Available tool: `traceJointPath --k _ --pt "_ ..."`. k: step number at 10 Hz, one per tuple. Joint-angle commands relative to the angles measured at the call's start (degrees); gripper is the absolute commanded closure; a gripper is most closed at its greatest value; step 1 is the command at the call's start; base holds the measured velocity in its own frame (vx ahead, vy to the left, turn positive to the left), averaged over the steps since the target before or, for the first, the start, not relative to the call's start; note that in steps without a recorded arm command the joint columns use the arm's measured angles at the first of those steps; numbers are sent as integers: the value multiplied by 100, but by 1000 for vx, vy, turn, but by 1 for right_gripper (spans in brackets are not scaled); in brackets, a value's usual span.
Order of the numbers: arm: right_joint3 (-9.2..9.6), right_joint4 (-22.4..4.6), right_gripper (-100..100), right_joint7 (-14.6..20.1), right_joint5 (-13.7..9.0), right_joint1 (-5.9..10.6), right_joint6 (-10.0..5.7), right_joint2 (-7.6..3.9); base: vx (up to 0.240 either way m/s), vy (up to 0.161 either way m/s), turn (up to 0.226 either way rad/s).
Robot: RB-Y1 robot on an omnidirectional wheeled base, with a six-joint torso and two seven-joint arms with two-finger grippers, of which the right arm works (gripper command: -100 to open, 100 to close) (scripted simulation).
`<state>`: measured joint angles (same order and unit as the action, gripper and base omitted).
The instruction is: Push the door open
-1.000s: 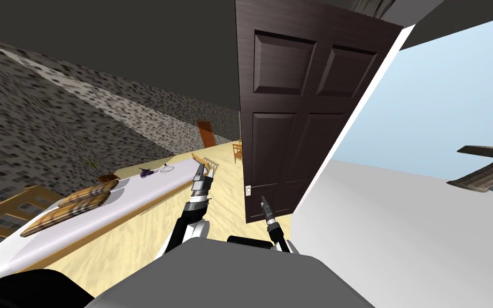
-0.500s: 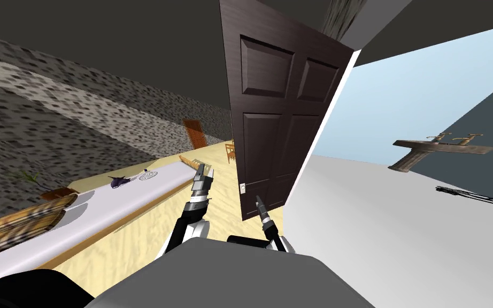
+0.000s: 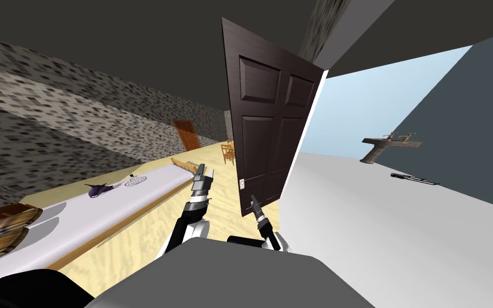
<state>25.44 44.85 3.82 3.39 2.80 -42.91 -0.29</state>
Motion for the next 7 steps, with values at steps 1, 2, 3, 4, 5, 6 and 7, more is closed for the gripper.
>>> traceJointPath --k 1,2,3,4,5,6,7 --pt "0 0 -100 0 0 0 0 0 -60 52 -11" --pt "-28 -40 -100 -17 -6 18 -25 -120 95 80 46" --pt "-36 -48 -100 -21 -8 22 -30 -138 185 126 21" --pt "-52 -65 -100 -31 -10 30 -41 -166 211 121 11" --pt "-70 -83 -100 -41 -14 38 -53 -181 199 96 25" --pt "-88 -102 -100 -52 -17 47 -66 -178 225 103 33" --pt "-115 -130 -100 -68 -22 59 -84 -147 247 149 47"
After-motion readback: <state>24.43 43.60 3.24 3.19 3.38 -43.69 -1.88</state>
